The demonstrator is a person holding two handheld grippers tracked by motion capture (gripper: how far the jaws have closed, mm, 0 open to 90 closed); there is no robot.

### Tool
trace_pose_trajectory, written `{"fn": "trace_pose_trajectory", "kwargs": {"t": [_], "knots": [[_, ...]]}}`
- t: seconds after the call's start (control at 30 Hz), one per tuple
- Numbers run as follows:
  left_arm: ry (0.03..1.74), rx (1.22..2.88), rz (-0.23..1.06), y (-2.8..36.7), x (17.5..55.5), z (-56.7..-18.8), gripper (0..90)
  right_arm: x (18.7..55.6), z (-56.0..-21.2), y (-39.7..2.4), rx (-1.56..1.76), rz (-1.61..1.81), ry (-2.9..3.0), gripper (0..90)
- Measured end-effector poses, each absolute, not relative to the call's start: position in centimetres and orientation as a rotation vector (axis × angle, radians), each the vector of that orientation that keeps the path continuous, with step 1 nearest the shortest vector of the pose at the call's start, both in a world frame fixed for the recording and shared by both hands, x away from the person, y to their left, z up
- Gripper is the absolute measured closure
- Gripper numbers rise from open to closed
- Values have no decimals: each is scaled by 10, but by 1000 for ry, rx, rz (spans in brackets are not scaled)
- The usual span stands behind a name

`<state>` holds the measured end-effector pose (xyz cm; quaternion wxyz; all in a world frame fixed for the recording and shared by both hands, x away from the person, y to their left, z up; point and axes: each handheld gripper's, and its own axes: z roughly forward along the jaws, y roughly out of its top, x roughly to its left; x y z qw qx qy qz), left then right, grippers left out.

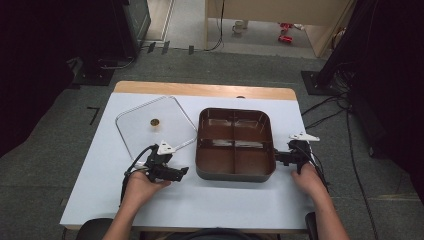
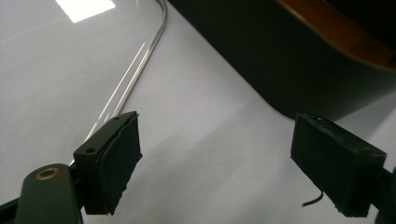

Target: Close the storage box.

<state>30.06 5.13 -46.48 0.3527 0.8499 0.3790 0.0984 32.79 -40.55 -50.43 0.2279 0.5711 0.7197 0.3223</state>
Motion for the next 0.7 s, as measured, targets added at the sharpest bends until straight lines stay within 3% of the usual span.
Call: {"fn": "trace_pose_trajectory", "kwargs": {"t": [0.43,0.57,0.7], "knots": [[990,2182,256,51,313,-449,161,328,-504,-406,1573,887,1982,117],[982,2180,244,52,318,-446,232,328,-504,-405,1573,887,1982,117],[979,2189,236,51,324,-443,234,328,-504,-406,1573,887,1983,117]]}}
